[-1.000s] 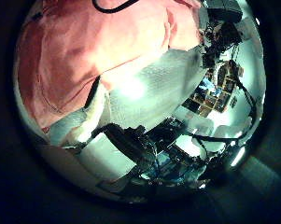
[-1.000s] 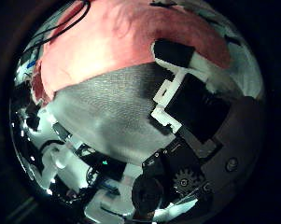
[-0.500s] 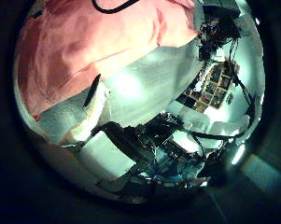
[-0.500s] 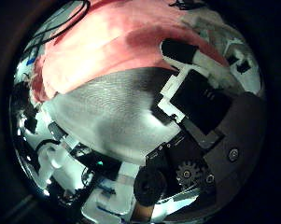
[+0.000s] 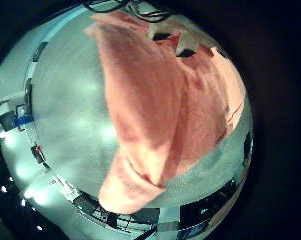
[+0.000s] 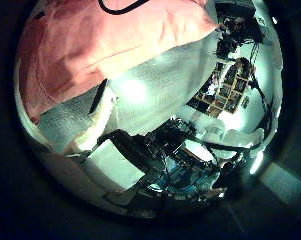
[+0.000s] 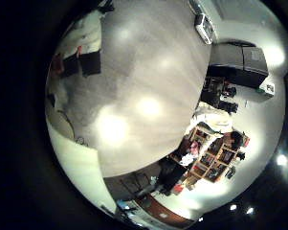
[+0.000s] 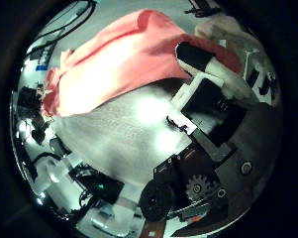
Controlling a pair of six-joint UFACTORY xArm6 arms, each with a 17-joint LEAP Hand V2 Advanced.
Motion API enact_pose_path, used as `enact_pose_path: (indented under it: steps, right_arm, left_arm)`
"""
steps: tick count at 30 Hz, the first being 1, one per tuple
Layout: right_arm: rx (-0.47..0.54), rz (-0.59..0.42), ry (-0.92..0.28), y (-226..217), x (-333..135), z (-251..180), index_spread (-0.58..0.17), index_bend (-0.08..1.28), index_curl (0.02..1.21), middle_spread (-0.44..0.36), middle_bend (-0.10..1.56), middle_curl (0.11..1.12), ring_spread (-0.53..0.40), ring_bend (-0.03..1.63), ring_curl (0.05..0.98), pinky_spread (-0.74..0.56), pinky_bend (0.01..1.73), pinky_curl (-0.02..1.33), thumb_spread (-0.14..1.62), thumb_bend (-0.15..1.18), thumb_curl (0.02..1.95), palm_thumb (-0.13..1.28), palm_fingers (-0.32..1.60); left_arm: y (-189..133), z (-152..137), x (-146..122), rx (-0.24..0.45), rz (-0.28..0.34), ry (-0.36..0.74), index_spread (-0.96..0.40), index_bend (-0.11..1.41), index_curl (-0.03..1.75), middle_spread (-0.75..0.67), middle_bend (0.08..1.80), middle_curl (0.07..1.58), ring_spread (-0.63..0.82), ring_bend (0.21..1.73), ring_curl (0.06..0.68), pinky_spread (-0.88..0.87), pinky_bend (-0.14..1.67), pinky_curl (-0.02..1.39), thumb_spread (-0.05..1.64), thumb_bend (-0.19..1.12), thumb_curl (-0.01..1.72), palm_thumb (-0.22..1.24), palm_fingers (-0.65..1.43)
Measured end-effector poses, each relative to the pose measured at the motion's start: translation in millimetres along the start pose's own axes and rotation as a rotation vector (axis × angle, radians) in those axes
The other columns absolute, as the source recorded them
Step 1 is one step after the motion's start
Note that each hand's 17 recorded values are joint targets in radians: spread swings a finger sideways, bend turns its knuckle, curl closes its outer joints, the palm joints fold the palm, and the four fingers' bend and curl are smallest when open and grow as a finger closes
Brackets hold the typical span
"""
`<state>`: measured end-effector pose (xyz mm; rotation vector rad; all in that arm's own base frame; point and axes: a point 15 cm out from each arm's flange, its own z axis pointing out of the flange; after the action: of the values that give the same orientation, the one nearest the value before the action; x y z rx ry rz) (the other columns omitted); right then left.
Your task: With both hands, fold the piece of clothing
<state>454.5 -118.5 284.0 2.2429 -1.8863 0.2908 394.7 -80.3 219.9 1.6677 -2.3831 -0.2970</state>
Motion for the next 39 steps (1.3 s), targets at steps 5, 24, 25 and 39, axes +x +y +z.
enact_pose_path:
  steps: [5, 24, 25, 39]
  right_arm:
    - [0.108, -0.027, -0.028, -8, -25, -45, -0.27, 1.07, 0.79, -0.126, 1.31, 0.79, -0.211, 1.39, 0.686, -0.19, 1.35, 0.73, 0.96, -0.01, 0.82, 1.08, 1.1]
    - [0.406, -0.468, -0.085, -28, -248, -194, -0.271, 1.06, 0.79, -0.114, 1.33, 0.77, -0.201, 1.38, 0.699, -0.2, 1.28, 0.79, 0.91, -0.01, 0.93, 1.04, 1.13]
    - [0.416, -0.495, -0.09, -29, -262, -201, -0.271, 1.06, 0.79, -0.114, 1.33, 0.77, -0.201, 1.39, 0.699, -0.21, 1.28, 0.8, 0.91, -0.01, 0.93, 1.04, 1.13]
    - [0.415, -0.734, -0.201, -72, -443, -215, -0.272, 1.06, 0.78, -0.112, 1.34, 0.75, -0.196, 1.39, 0.693, -0.21, 1.25, 0.83, 0.89, -0.01, 0.98, 1.02, 1.13]
  left_arm:
    - [8, -7, -21, 0.017, -0.027, 0.004, -0.02, 0.19, 0.44, 0.19, 0.18, 0.33, 0.37, 0.58, 0.213, 0.34, 0.27, 0.36, 1.18, -0.02, 0.37, 0.56, 0.21]
    - [90, -33, -149, 0.113, -0.236, 0.042, -0.02, 0.19, 0.44, 0.19, 0.18, 0.33, 0.37, 0.57, 0.212, 0.34, 0.27, 0.36, 1.19, -0.02, 0.37, 0.56, 0.21]
    - [96, -35, -156, 0.121, -0.25, 0.043, -0.02, 0.19, 0.44, 0.19, 0.18, 0.33, 0.37, 0.57, 0.212, 0.34, 0.27, 0.36, 1.19, -0.02, 0.37, 0.56, 0.21]
    - [186, -34, -213, 0.141, -0.433, 0.033, -0.02, 0.18, 0.43, 0.19, 0.18, 0.33, 0.36, 0.57, 0.213, 0.33, 0.26, 0.37, 1.19, -0.02, 0.37, 0.57, 0.22]
